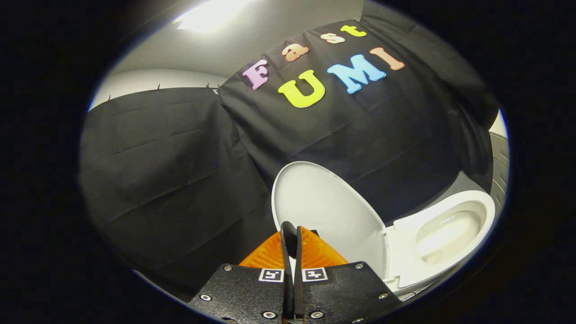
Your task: Open the toilet lid.
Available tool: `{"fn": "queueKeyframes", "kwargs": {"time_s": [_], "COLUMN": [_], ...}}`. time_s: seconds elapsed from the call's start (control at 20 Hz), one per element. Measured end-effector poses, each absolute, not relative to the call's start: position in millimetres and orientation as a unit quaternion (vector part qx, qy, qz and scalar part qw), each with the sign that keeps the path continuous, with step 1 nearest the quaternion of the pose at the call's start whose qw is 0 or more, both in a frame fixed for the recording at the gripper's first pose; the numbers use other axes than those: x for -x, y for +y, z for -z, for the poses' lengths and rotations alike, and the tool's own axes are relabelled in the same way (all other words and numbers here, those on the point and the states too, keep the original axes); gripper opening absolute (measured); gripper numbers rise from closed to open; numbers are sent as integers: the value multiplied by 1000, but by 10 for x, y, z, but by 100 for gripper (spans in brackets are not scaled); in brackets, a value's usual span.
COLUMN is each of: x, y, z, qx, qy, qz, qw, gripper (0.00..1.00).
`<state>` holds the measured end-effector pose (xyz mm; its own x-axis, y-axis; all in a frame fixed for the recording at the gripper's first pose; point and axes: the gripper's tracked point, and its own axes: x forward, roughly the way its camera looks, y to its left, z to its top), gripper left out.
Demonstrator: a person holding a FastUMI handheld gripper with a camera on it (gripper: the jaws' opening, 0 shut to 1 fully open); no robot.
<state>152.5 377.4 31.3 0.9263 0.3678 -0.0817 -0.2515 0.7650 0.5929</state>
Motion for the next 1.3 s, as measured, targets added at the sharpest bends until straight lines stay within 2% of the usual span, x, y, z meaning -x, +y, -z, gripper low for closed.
{"fn": "queueKeyframes", "kwargs": {"time_s": [0.35,0.45,0.55,0.65,0.7,1.0,1.3], "x": [-1536,-1489,-1384,-1222,-1166,-868,-734], "y": [3869,4035,4101,3972,3896,3319,2291], "z": [-368,-377,-460,-538,-582,-850,-1117], "qx": [-242,-222,-221,-205,-196,-179,-163], "qy": [79,73,54,40,35,19,-17], "qz": [-168,-212,-241,-242,-239,-219,-148], "qw": [952,949,943,948,950,959,975], "gripper": [1,6,47,88,95,95,95]}}
